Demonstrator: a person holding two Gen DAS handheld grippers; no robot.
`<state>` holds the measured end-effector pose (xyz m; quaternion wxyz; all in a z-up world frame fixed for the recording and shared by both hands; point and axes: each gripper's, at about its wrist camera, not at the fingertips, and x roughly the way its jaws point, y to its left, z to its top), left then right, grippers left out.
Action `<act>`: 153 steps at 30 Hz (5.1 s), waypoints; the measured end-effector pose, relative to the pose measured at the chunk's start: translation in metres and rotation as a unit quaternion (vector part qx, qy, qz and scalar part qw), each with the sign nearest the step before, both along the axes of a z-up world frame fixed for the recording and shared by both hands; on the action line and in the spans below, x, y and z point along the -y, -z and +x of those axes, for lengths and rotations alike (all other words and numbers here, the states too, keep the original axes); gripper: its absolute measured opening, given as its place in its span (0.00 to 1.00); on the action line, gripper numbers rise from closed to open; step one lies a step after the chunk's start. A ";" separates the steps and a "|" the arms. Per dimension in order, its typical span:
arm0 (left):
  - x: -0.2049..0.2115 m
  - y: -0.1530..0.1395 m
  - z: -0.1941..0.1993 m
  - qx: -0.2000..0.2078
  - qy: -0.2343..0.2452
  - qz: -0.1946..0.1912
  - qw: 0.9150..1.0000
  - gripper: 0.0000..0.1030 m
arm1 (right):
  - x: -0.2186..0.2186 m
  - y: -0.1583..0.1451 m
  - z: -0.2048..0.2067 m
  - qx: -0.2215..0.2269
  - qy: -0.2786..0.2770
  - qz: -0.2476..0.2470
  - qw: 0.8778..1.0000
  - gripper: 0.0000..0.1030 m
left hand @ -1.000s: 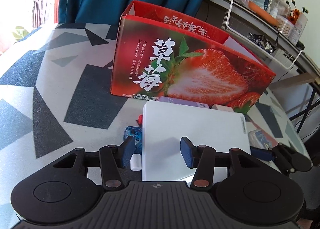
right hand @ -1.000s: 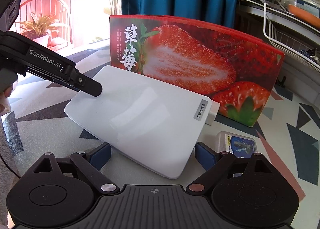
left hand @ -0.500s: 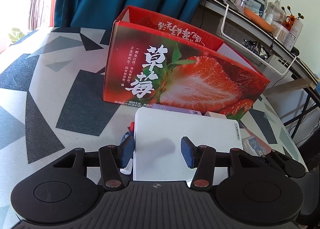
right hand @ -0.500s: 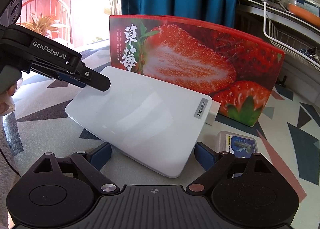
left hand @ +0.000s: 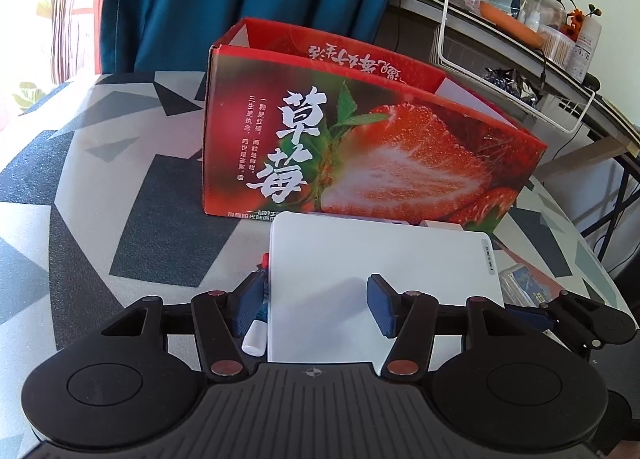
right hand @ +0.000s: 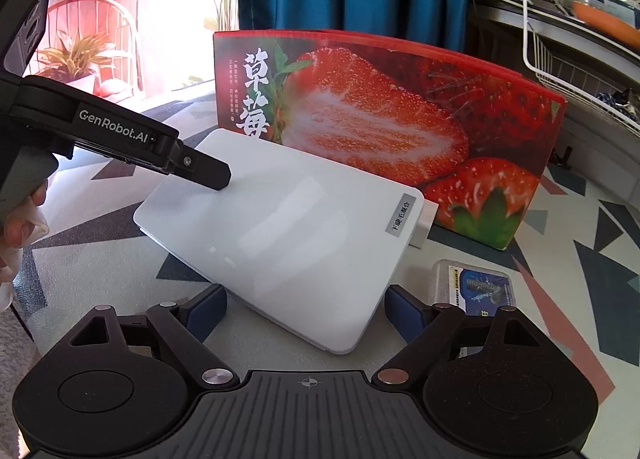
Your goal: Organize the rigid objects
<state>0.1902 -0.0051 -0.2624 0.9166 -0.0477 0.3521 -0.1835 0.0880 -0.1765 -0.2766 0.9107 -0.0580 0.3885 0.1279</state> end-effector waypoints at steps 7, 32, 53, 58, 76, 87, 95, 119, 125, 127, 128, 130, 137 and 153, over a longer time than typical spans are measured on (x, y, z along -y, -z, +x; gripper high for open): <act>-0.001 -0.004 -0.008 0.012 -0.015 0.028 0.999 0.45 | -0.001 -0.003 -0.001 0.002 -0.003 0.004 1.000 0.77; -0.001 -0.083 -0.023 0.098 -0.012 0.028 0.995 0.48 | -0.013 -0.074 0.006 0.071 0.002 -0.020 0.997 0.74; 0.030 -0.127 0.103 0.065 0.002 -0.012 0.998 0.48 | 0.050 -0.103 0.165 0.016 0.038 0.014 0.999 0.61; 0.041 -0.104 0.136 0.025 -0.005 0.010 1.000 0.48 | 0.060 -0.082 0.192 0.000 0.053 0.015 0.998 0.61; 0.060 -0.065 0.173 -0.041 -0.004 0.055 0.998 0.53 | 0.074 -0.052 0.238 -0.118 0.109 0.039 0.986 0.58; 0.066 -0.060 0.177 -0.027 0.017 0.082 0.996 0.54 | 0.067 -0.047 0.242 -0.137 0.131 0.021 0.982 0.58; 0.065 -0.079 0.157 0.022 0.026 0.078 0.996 1.00 | 0.061 -0.062 0.231 -0.114 0.119 0.012 0.986 0.77; -0.014 -0.105 0.030 0.077 -0.036 0.062 0.994 1.00 | 0.070 -0.108 0.086 0.059 0.152 0.082 0.983 1.00; -0.029 -0.080 0.000 0.071 -0.060 0.044 0.995 1.00 | 0.068 -0.080 0.047 0.045 0.161 0.098 0.981 1.00; -0.031 -0.071 -0.007 0.062 -0.064 0.039 0.995 1.00 | 0.064 -0.069 0.034 0.041 0.154 0.094 0.983 1.00; -0.032 -0.066 -0.010 0.058 -0.065 0.037 0.995 1.00 | 0.061 -0.064 0.029 0.038 0.151 0.087 0.984 1.00; -0.032 -0.057 -0.017 0.053 -0.072 0.039 0.995 1.00 | 0.055 -0.056 0.019 0.038 0.146 0.066 0.986 1.00; -0.031 -0.035 -0.035 0.057 -0.093 0.062 0.992 1.00 | 0.048 -0.031 -0.008 0.049 0.161 0.053 0.984 1.00; -0.019 -0.015 -0.042 0.037 -0.071 0.074 0.994 1.00 | 0.045 -0.016 -0.005 0.026 0.175 0.019 0.984 1.00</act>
